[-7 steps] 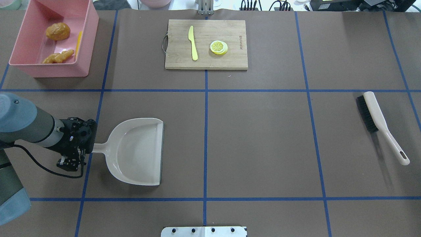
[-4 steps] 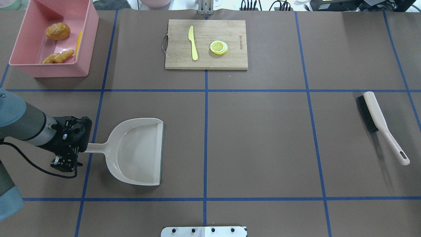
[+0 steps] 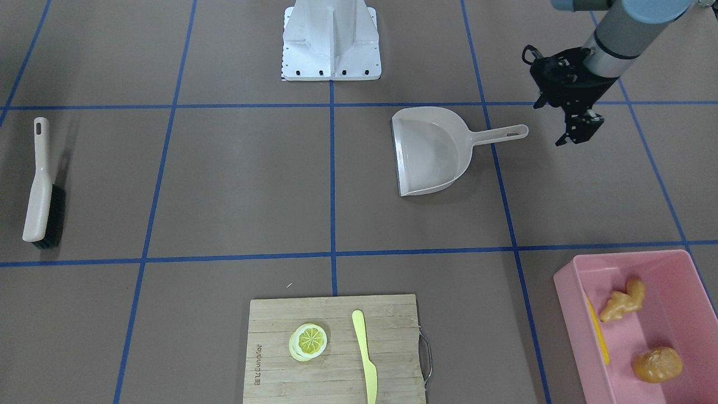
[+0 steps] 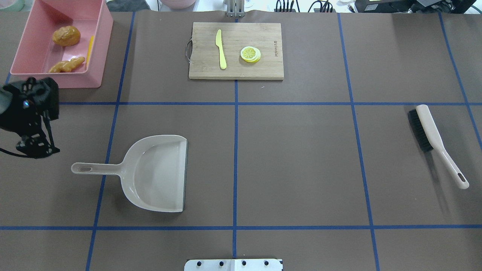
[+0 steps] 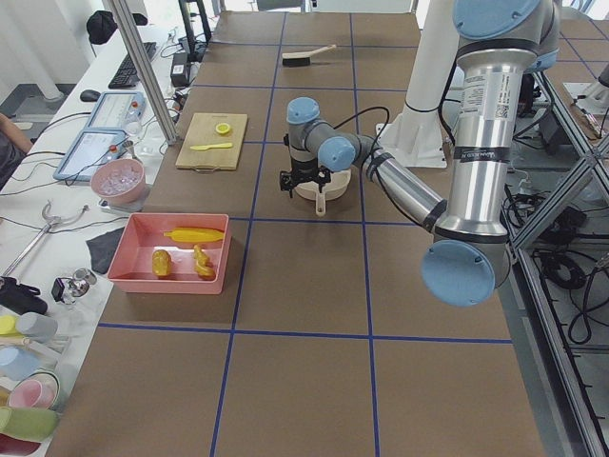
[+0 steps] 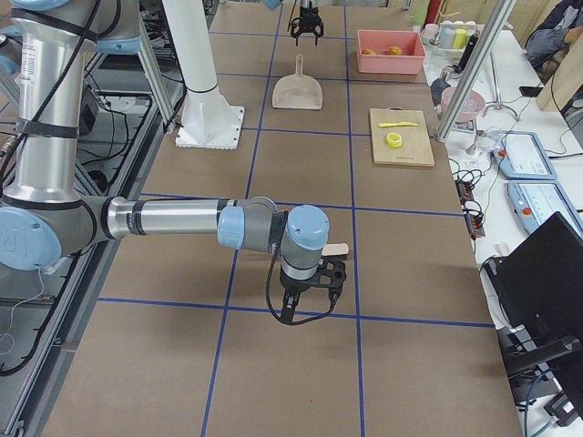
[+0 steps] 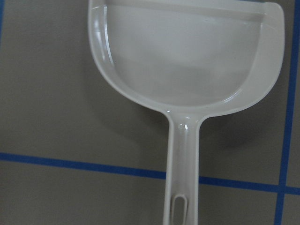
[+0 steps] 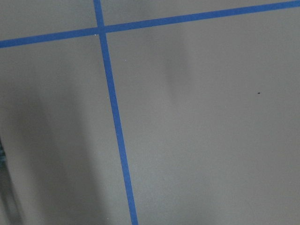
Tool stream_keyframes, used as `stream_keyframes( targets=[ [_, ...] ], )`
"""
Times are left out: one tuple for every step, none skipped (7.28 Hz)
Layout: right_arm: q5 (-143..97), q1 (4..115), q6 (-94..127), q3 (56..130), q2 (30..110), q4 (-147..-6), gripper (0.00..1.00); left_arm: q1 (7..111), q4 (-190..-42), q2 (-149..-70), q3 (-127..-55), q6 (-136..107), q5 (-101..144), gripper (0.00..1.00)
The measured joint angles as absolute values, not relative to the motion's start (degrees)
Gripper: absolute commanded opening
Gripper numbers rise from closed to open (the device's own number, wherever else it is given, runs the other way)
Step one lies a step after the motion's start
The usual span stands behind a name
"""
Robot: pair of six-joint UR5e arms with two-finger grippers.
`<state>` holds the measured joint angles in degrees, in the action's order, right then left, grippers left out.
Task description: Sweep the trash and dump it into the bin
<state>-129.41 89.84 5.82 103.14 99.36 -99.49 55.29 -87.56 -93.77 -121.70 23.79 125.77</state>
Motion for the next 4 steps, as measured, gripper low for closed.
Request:
stream_keyframes(
  targets=[
    [-129.4, 89.8, 5.8, 103.1, 99.3, -99.5, 1.00, 60.8, -85.8, -94.1, -121.4, 21.7, 127.1, 0.98],
    [-129.4, 89.8, 5.8, 103.1, 99.3, -99.5, 1.00, 67.0, -83.5, -94.1, -120.9, 20.6, 128.3, 0.98],
    [-129.4, 89.8, 5.8, 103.0, 99.2, -99.5, 1.00, 73.1, -79.9, -94.1, -120.1, 20.2, 129.3, 0.98],
    [-129.4, 89.8, 5.8, 102.9, 99.2, -99.5, 1.00, 78.1, -75.6, -94.2, -118.8, 20.1, 129.8, 0.98]
  ],
)
